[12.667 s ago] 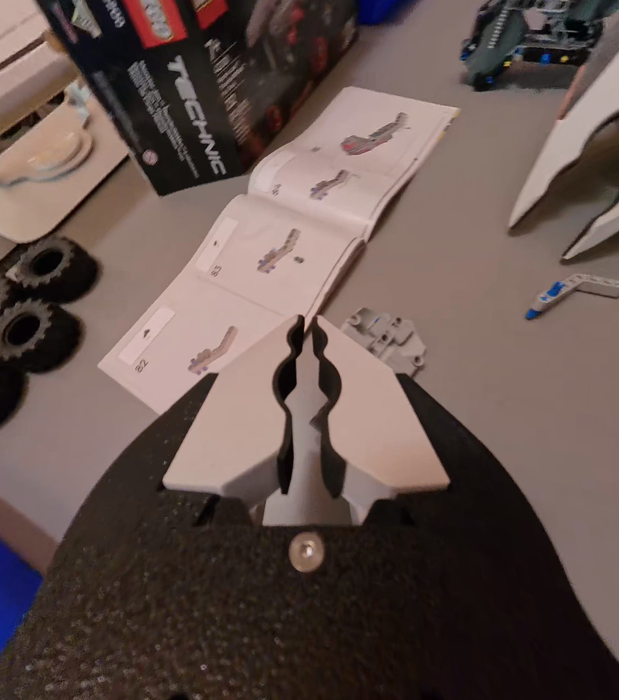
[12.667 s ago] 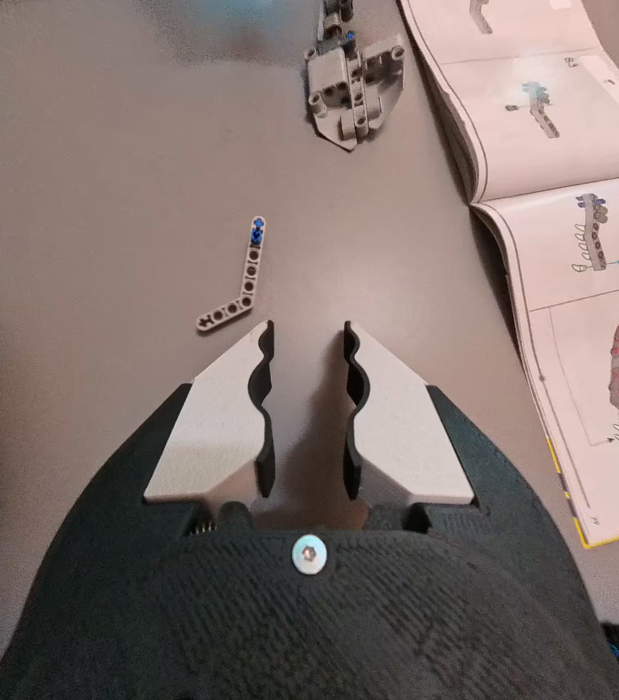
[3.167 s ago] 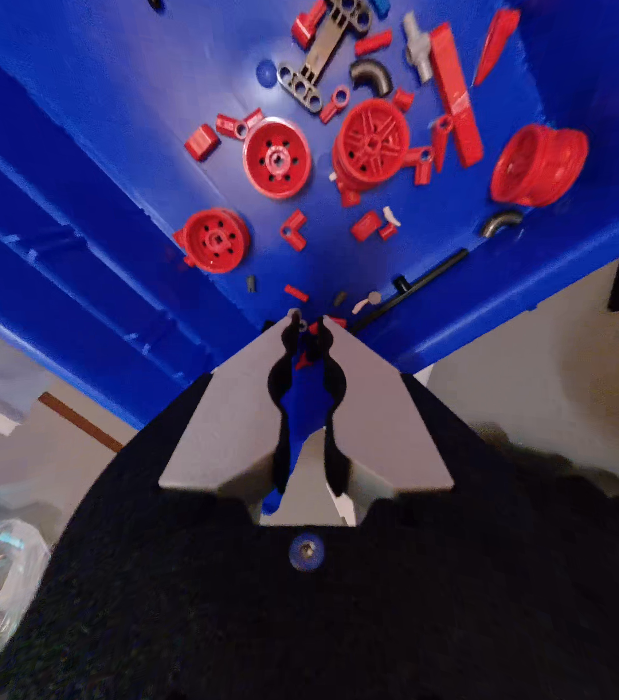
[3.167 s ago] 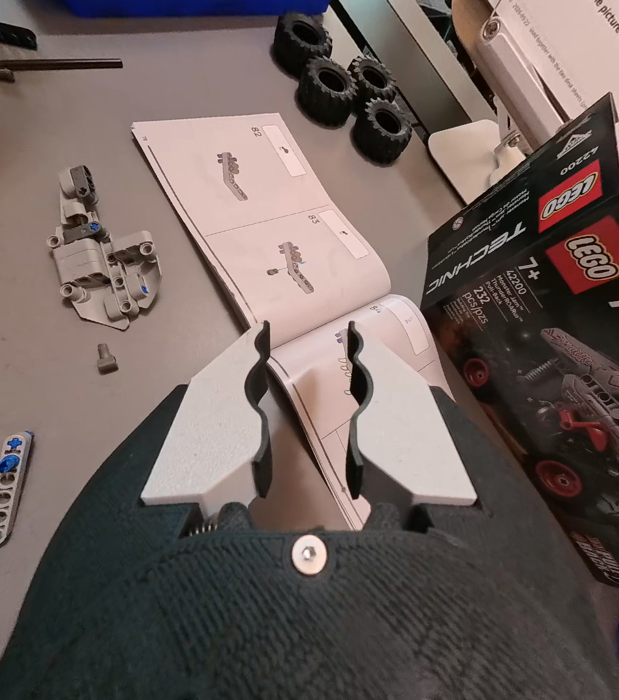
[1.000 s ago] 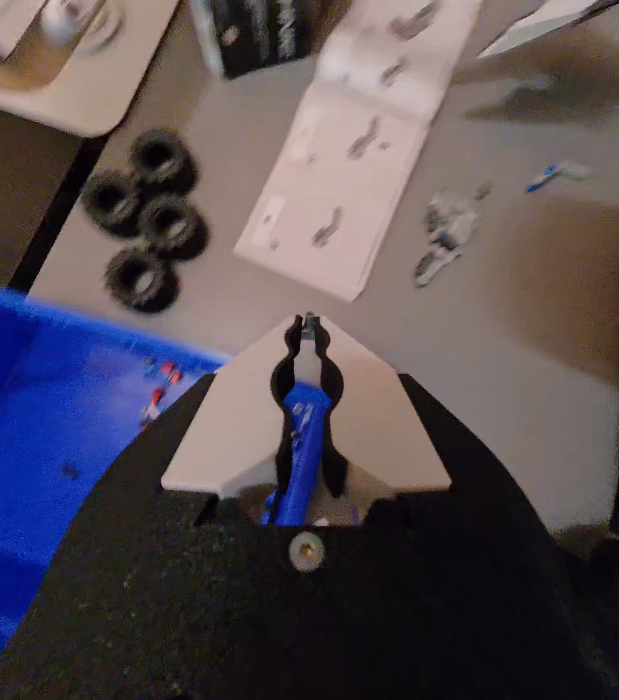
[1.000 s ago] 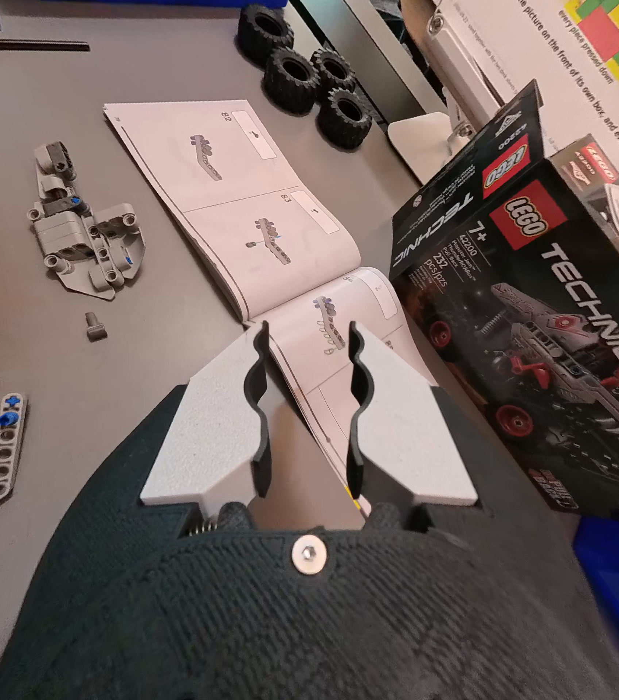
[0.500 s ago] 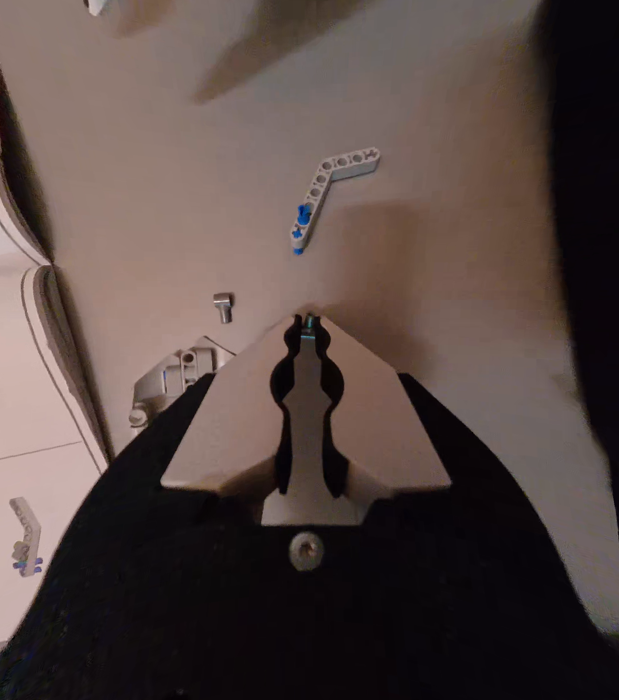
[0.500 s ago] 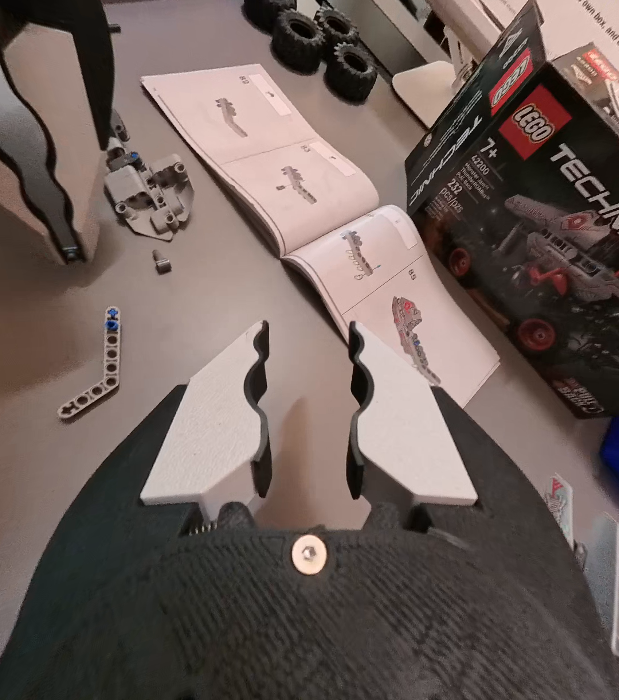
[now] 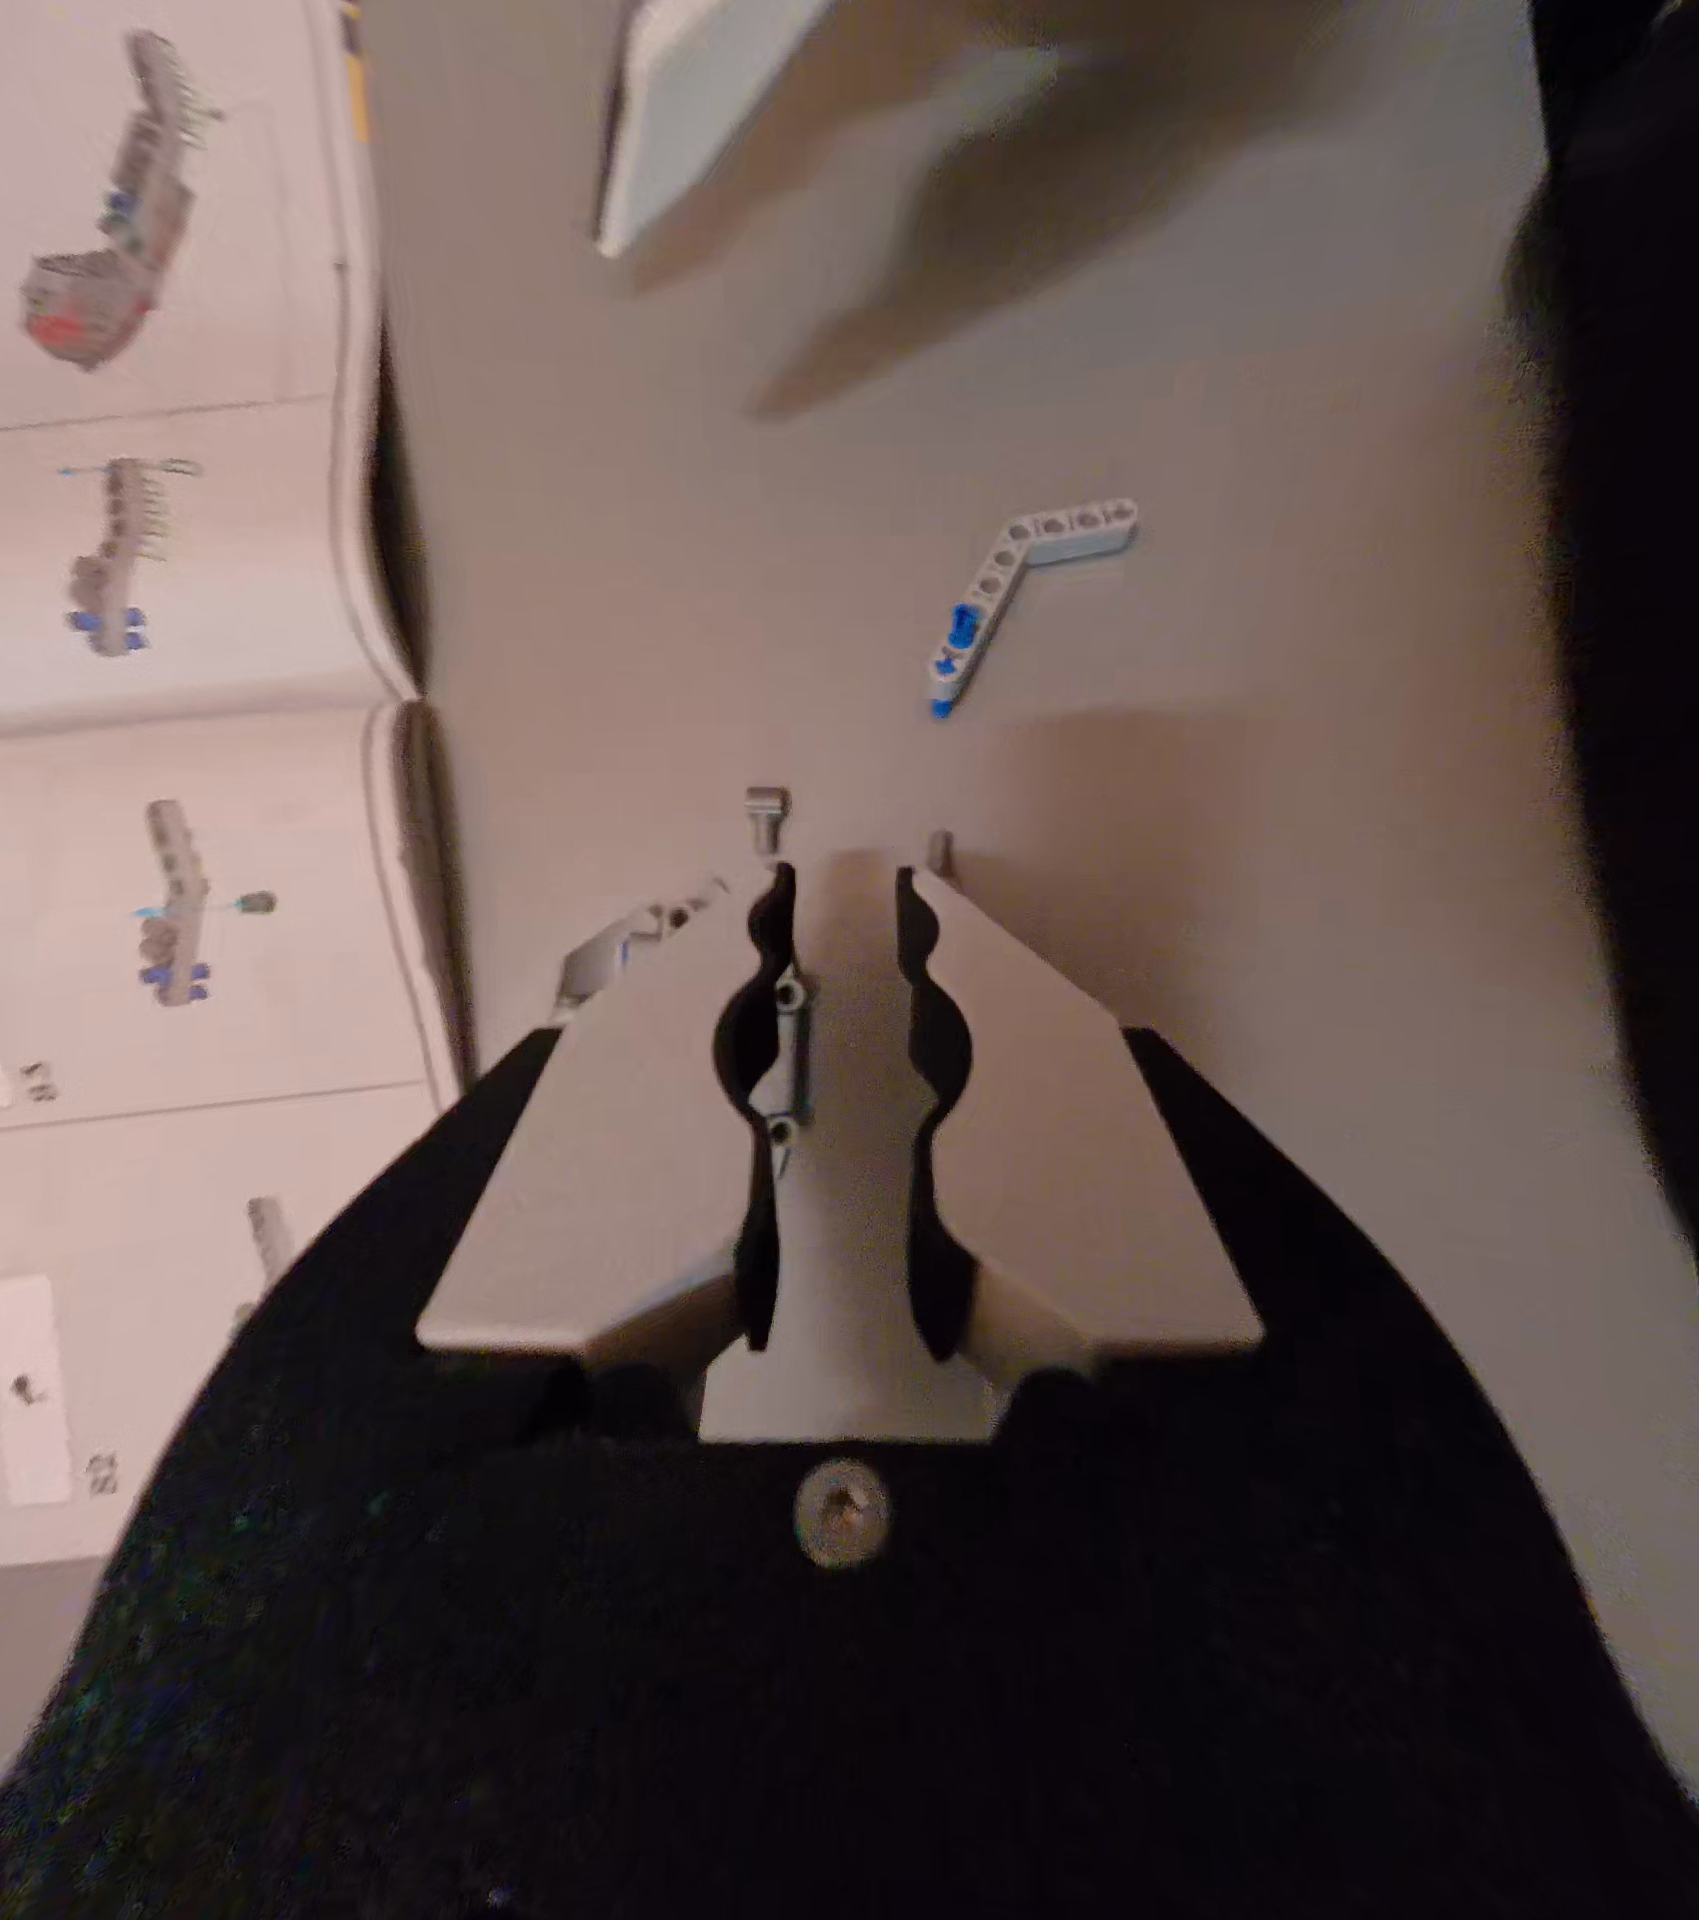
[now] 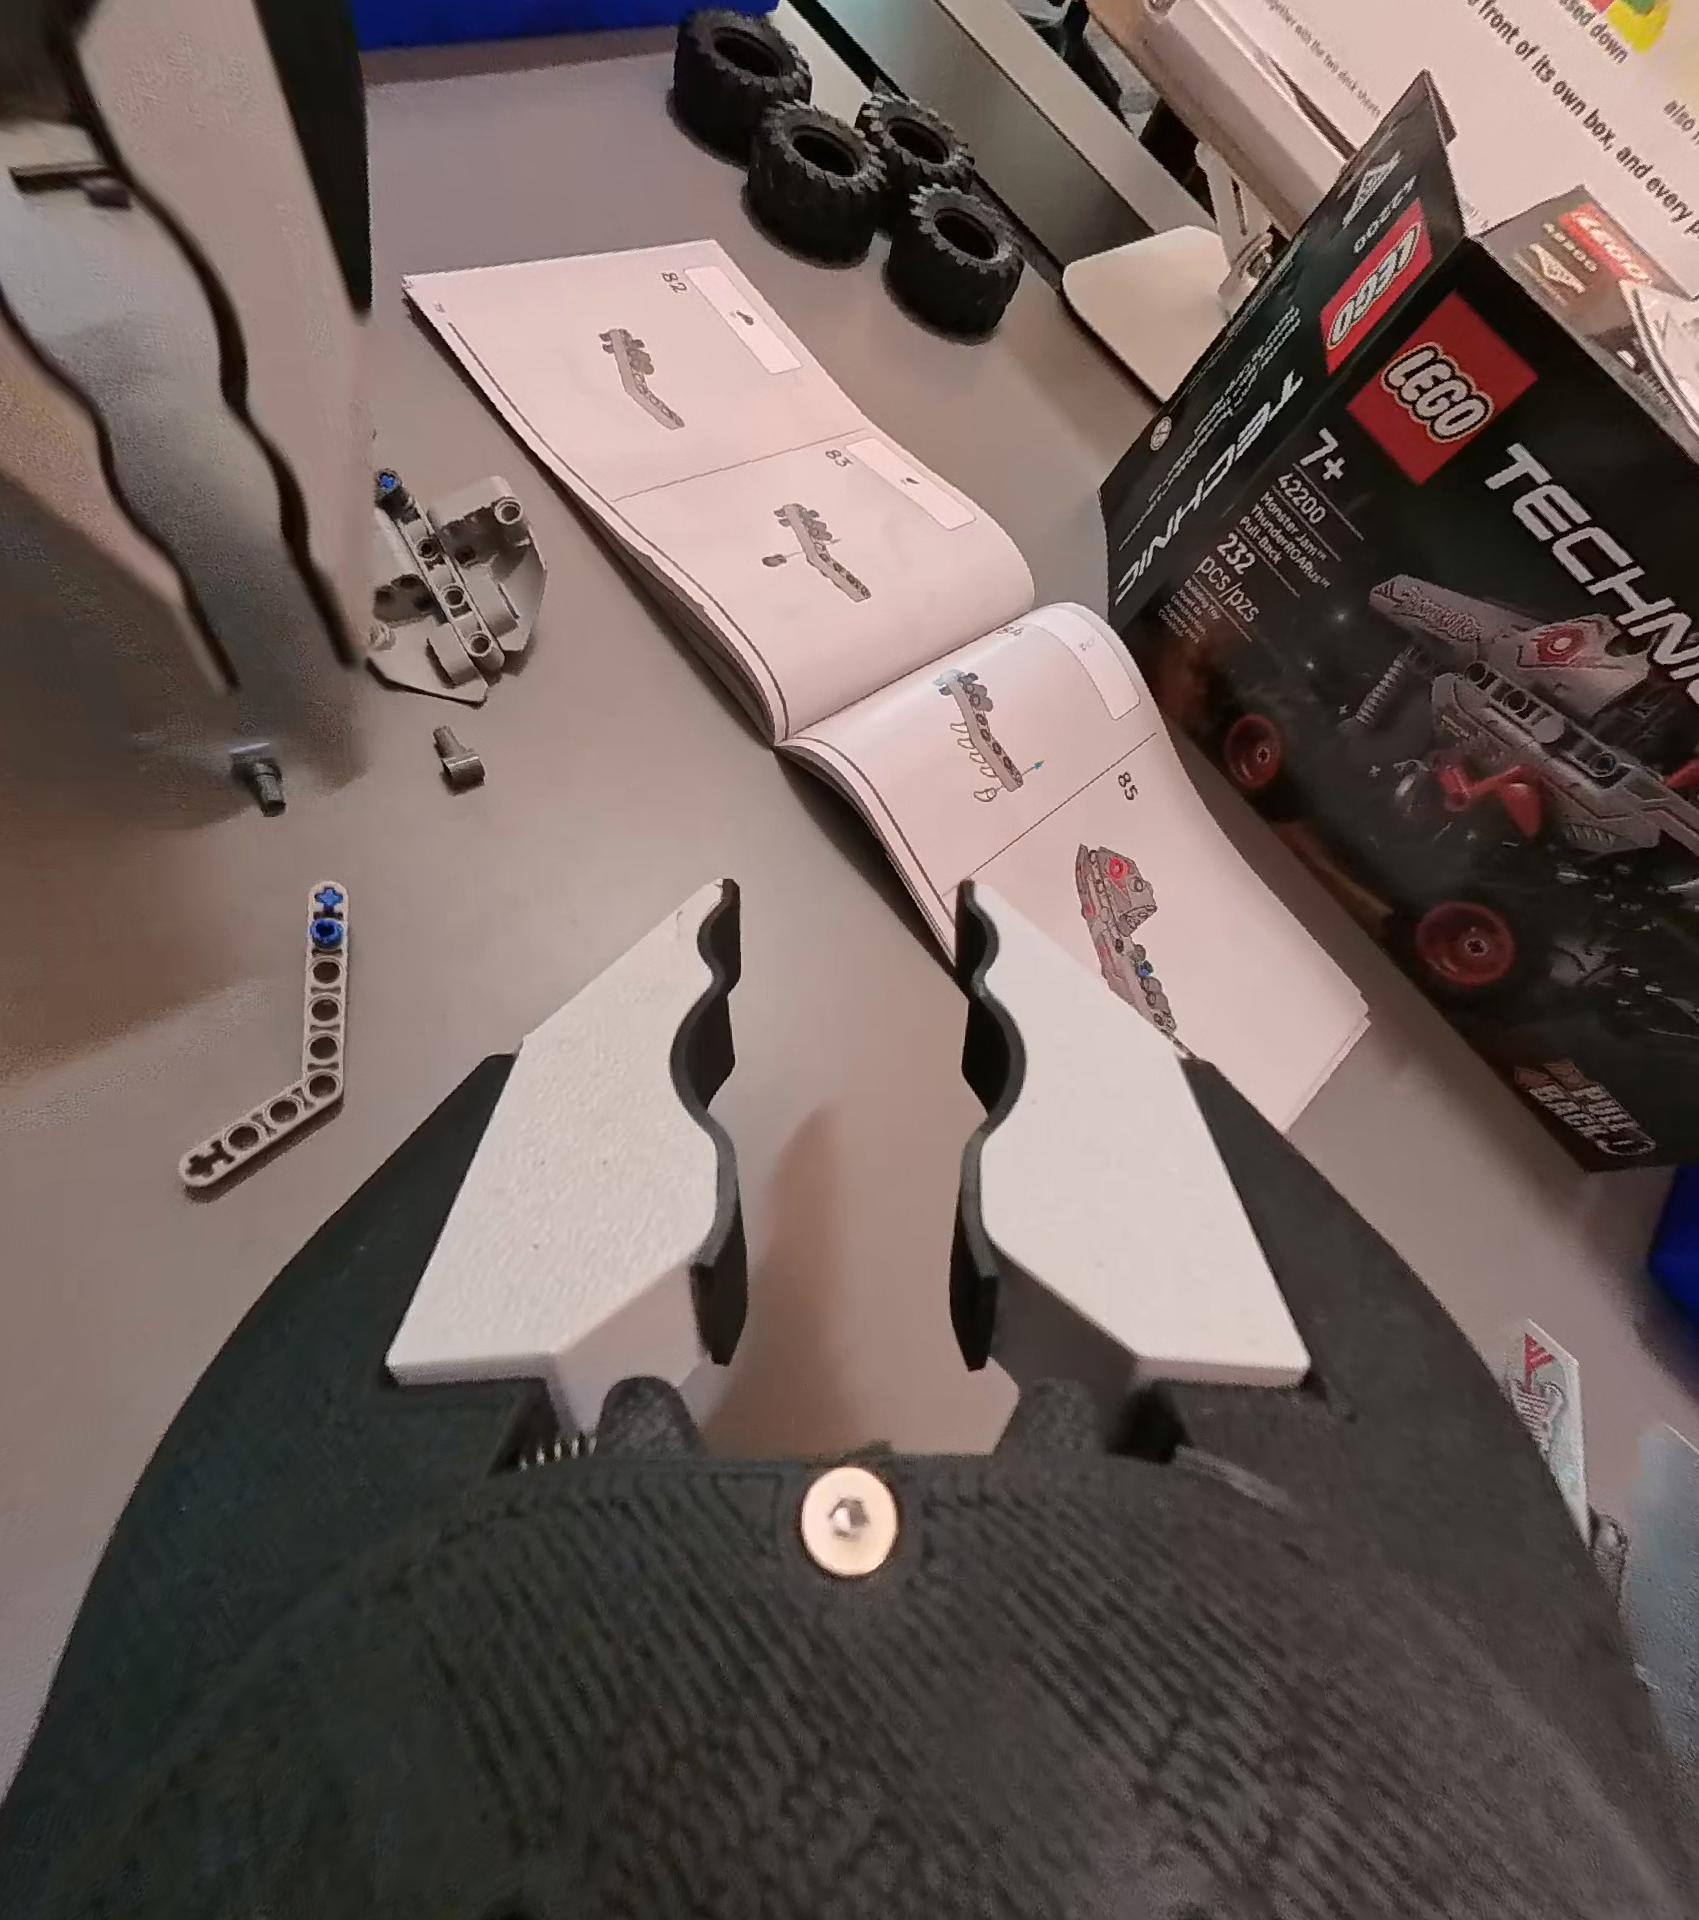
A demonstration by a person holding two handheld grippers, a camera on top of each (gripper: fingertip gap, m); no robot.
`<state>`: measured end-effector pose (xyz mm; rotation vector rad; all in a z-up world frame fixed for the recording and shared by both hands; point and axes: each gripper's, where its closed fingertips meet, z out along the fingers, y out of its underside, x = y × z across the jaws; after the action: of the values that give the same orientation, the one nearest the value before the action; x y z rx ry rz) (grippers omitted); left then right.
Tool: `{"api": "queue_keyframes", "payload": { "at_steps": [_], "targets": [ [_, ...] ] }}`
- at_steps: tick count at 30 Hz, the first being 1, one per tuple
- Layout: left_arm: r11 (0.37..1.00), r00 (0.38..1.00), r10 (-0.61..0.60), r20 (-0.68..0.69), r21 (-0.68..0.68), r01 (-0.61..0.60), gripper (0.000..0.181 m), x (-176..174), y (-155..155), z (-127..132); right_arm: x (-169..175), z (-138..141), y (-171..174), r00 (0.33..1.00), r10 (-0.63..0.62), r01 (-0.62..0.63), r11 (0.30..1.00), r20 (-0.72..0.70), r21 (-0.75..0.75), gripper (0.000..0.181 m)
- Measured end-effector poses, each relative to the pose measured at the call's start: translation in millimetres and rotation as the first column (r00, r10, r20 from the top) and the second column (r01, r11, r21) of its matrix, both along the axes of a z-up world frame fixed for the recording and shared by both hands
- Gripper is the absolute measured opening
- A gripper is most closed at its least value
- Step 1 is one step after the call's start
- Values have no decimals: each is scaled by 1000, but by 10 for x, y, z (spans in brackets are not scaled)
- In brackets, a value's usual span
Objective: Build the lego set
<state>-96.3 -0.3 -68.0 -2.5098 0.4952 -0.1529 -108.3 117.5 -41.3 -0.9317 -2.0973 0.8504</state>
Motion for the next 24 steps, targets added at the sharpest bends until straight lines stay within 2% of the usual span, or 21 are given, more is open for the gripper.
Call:
{"api": "queue_keyframes", "payload": {
  "at_steps": [1, 5, 9, 13, 17, 19, 21, 24],
  "targets": [
    [999, 999, 29, 14, 39, -30, 15, -85, -15, 127, -6, -2, -8, 1000, 1, -1, 1000, -3, -1, 39],
    [961, 976, 216, -15, 182, -210, 12, -684, -208, 583, -25, -5, -33, 1000, 13, -13, 1000, -10, -10, 40],
    [865, 898, 439, -40, 291, -410, 11, -1326, -595, 940, -39, -23, -70, 999, 40, -40, 999, 2, -16, 41],
    [769, 804, 589, -82, 363, -526, 12, -1769, -992, 1142, -69, -54, -179, 996, 87, -86, 996, 22, -35, 44],
    [696, 735, 673, -83, 406, -592, 13, -1980, -1233, 1258, -90, -103, -226, 992, 113, -112, 993, 55, -26, 43],
    [693, 744, 666, -59, 419, -587, 13, -1958, -1222, 1291, -76, -119, -219, 990, 121, -120, 993, 77, -18, 42],
    [729, 781, 621, -67, 416, -544, 16, -1856, -1119, 1268, -33, -121, -235, 984, 145, -143, 989, 99, -26, 39],
    [801, 821, 546, -167, 392, -453, 17, -1745, -978, 1167, 21, -123, -220, 981, 150, -148, 989, 119, -30, 32]
  ]
}}
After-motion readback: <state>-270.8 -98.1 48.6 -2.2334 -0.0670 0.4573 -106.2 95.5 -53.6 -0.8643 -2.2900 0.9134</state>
